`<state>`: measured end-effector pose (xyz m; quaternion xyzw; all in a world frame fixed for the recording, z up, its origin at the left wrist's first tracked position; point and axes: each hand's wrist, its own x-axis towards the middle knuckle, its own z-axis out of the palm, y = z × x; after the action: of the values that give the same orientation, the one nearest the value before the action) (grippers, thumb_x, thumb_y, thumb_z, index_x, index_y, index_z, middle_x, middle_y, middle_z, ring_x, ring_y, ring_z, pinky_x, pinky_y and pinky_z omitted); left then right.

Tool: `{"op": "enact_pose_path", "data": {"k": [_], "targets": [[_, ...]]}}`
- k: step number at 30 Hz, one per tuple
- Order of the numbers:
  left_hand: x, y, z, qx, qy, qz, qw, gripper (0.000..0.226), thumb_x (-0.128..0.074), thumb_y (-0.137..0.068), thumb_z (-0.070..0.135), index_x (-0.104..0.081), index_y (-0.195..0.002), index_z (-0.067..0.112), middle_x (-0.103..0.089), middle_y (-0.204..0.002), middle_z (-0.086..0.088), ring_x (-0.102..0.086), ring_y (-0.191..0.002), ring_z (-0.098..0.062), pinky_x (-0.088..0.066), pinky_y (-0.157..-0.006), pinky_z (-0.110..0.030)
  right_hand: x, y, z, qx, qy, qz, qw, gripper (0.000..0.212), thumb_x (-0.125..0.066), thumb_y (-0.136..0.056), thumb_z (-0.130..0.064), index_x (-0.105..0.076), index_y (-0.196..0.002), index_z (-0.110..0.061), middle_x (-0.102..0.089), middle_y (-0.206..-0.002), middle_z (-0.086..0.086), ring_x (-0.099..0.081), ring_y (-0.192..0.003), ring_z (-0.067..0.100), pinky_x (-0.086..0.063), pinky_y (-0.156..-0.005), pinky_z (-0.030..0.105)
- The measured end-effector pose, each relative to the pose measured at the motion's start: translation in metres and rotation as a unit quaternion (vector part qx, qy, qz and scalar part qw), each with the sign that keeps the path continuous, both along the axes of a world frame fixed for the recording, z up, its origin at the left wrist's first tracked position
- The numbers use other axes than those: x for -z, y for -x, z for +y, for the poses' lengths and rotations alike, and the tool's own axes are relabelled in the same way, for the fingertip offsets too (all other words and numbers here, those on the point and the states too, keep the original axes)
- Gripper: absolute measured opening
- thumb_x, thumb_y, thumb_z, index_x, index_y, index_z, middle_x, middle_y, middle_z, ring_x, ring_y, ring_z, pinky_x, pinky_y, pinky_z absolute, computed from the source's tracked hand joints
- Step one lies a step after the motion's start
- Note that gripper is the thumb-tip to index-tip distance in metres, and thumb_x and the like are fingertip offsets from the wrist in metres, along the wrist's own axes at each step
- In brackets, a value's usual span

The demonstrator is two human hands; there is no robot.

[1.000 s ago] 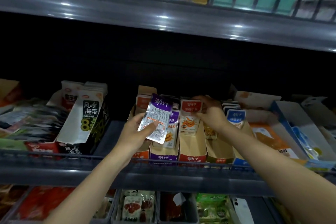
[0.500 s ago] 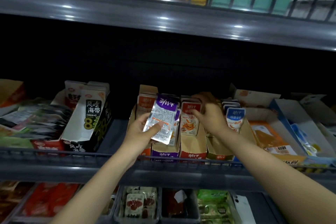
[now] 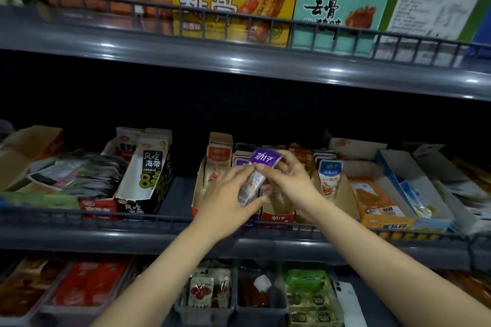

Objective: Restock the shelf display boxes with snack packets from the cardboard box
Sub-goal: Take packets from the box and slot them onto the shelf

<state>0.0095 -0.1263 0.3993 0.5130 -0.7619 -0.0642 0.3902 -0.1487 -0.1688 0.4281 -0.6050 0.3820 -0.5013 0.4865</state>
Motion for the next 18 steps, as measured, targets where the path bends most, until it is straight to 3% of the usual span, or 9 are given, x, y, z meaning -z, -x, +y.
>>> {"op": "enact_pose_path", "data": {"k": [3,6,9,12,15,18], "targets": [[-0.003,-0.002,0.006,0.041,-0.042,0.049,0.997,0.047,-0.041,-0.099,0.037,-0.034,-0.145,0.032,-0.051,-0.137,0.005,-0.050,-0.122,-0.012,-0.045,-0.100,-0.035,-0.006,-0.002,0.014,-0.001,0.029,0.031,0.999,0.021,-0.059,-0.091,-0.024,-0.054,-0.109,-0.014,-0.064,-0.105,0.006,-0.066,-0.087,0.018,-0.054,-0.066,0.023],[-0.016,-0.004,0.016,0.079,-0.103,0.226,0.965,0.031,-0.036,-0.101,0.031,-0.054,-0.126,0.024,-0.067,-0.107,0.002,-0.065,-0.093,-0.014,-0.055,-0.071,-0.029,-0.014,0.001,0.022,0.048,0.105,0.113,0.987,0.024,-0.060,-0.090,-0.026,-0.055,-0.112,-0.021,-0.058,-0.117,0.002,-0.061,-0.098,0.010,-0.052,-0.075,0.019],[-0.026,-0.005,0.026,0.100,-0.191,0.334,0.918,0.026,-0.041,-0.100,0.028,-0.059,-0.117,0.018,-0.070,-0.094,0.001,-0.065,-0.067,-0.004,-0.048,-0.043,-0.020,-0.026,0.003,0.030,0.002,0.119,0.100,0.988,0.043,-0.066,-0.085,-0.012,-0.048,-0.120,-0.028,-0.056,-0.118,-0.006,-0.062,-0.095,-0.005,-0.052,-0.068,0.014],[-0.027,-0.007,0.033,0.116,-0.221,0.406,0.879,0.025,-0.047,-0.097,0.030,-0.063,-0.109,0.015,-0.073,-0.089,0.001,-0.068,-0.068,-0.005,-0.047,-0.044,-0.016,-0.034,0.003,0.032,-0.043,0.090,0.084,0.991,0.059,-0.067,-0.083,-0.007,-0.041,-0.127,-0.036,-0.062,-0.111,-0.011,-0.066,-0.095,0.001,-0.055,-0.070,0.019],[-0.026,-0.012,0.035,0.136,-0.268,0.498,0.814,0.023,-0.054,-0.092,0.031,-0.065,-0.103,0.014,-0.074,-0.091,-0.003,-0.072,-0.082,-0.012,-0.054,-0.053,-0.017,-0.039,0.000,0.032,-0.052,0.091,0.088,0.991,0.063,-0.068,-0.082,-0.005,-0.042,-0.133,-0.030,-0.066,-0.111,-0.005,-0.068,-0.096,0.009,-0.056,-0.071,0.022],[-0.023,-0.017,0.034,0.151,-0.289,0.538,0.777,0.030,-0.057,-0.087,0.031,-0.063,-0.108,0.011,-0.073,-0.098,-0.010,-0.071,-0.089,-0.019,-0.057,-0.059,-0.018,-0.040,-0.003,0.030,-0.065,0.081,0.089,0.991,0.065,-0.069,-0.081,-0.006,-0.042,-0.137,-0.024,-0.067,-0.114,0.001,-0.068,-0.101,0.014,-0.057,-0.078,0.027]]}}
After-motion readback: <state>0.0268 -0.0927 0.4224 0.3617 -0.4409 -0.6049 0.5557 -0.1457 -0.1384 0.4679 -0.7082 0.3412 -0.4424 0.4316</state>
